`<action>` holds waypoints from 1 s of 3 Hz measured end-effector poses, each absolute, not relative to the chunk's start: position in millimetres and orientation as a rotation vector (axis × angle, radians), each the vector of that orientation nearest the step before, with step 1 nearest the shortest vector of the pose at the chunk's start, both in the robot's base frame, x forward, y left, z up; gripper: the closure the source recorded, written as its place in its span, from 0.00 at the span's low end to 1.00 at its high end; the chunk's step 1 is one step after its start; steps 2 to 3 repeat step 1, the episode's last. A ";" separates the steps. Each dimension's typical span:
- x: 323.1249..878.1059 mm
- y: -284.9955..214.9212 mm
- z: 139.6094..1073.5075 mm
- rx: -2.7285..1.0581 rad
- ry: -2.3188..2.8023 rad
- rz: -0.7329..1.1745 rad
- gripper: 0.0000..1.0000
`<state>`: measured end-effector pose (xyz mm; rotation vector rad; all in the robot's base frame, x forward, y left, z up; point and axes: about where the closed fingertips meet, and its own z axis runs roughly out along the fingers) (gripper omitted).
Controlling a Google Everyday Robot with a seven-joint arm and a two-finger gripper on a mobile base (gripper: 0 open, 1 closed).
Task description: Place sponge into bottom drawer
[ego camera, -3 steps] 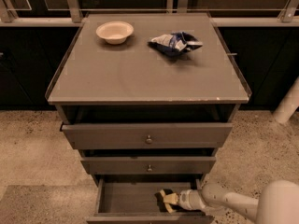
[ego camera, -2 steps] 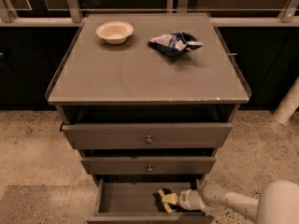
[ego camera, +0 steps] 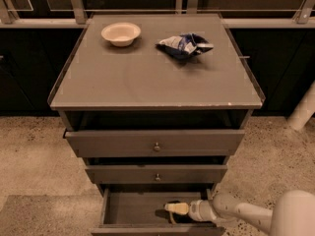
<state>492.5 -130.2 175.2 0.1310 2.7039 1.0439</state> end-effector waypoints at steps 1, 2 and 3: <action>492.5 -130.2 175.2 0.131 2.704 1.044 0.00; 492.5 -130.2 175.2 0.131 2.704 1.044 0.00; 492.5 -130.2 175.2 0.131 2.704 1.044 0.00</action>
Offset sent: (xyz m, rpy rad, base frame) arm 0.0000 0.0000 0.0000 0.0000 0.0000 0.0000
